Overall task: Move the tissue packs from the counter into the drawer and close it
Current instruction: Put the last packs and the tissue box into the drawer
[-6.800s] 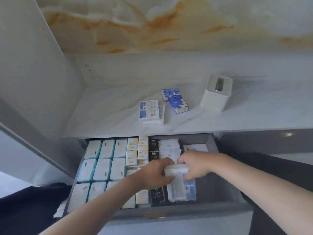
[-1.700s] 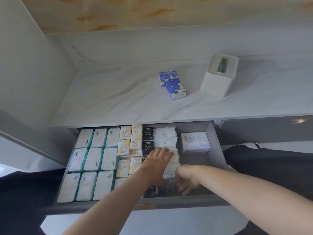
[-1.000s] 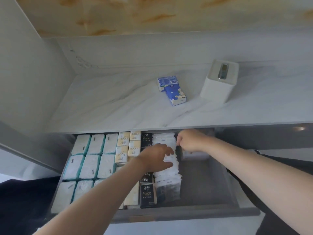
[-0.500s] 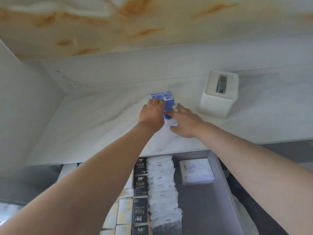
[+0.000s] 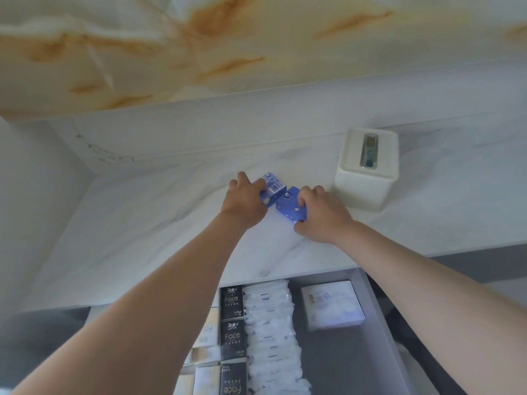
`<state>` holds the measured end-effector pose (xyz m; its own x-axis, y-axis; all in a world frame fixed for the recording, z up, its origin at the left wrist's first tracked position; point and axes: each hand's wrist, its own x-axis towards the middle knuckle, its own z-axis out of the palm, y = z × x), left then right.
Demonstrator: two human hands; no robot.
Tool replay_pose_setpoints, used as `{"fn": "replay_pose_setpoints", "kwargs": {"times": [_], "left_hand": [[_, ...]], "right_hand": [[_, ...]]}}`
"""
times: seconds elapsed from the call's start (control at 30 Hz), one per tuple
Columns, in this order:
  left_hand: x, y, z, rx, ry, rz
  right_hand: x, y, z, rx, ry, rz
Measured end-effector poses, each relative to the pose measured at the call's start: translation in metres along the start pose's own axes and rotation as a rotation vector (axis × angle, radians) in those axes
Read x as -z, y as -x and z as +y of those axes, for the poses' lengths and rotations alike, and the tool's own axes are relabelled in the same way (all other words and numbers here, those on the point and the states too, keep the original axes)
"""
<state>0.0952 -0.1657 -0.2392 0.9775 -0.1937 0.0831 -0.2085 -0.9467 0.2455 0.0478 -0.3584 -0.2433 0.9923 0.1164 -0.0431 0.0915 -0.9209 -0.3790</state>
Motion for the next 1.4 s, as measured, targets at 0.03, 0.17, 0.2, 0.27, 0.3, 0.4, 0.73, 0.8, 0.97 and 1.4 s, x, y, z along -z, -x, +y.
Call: {"fn": "replay_pose_setpoints", "kwargs": {"times": [0.03,0.17,0.2,0.27,0.3,0.4,0.73,0.8,0.97,1.4], "left_hand": [[-0.001,0.007,0.0,0.006,0.055,-0.008],[0.001,0.035,0.001,0.081,0.094,-0.034],[0.003,0.043,0.002,0.086,0.067,-0.058],[0.007,0.061,0.007,0.071,0.058,-0.089],[0.008,0.072,0.01,0.061,0.077,-0.098],[0.011,0.106,0.019,0.049,0.142,-0.125],[-0.002,0.212,0.04,-0.115,0.363,-0.208],[-0.008,0.22,0.046,-0.061,0.475,-0.319],[-0.031,0.226,0.074,0.122,0.503,-0.5],[-0.071,0.196,0.105,0.098,0.209,-0.508]], "right_hand": [[0.0,0.005,0.001,-0.013,-0.014,0.002],[0.001,0.027,0.002,-0.057,-0.035,-0.057],[0.002,0.034,0.002,-0.058,-0.019,-0.071],[0.003,0.046,0.002,-0.065,0.005,-0.097],[0.005,0.053,0.002,-0.071,0.013,-0.111],[0.012,0.077,-0.001,-0.08,0.009,-0.155],[0.036,0.175,0.008,-0.157,-0.047,-0.459],[0.027,0.183,0.013,-0.214,-0.034,-0.491],[0.008,0.179,0.015,-0.445,-0.194,-0.414],[-0.014,0.158,0.047,-0.301,0.137,-0.355]]}}
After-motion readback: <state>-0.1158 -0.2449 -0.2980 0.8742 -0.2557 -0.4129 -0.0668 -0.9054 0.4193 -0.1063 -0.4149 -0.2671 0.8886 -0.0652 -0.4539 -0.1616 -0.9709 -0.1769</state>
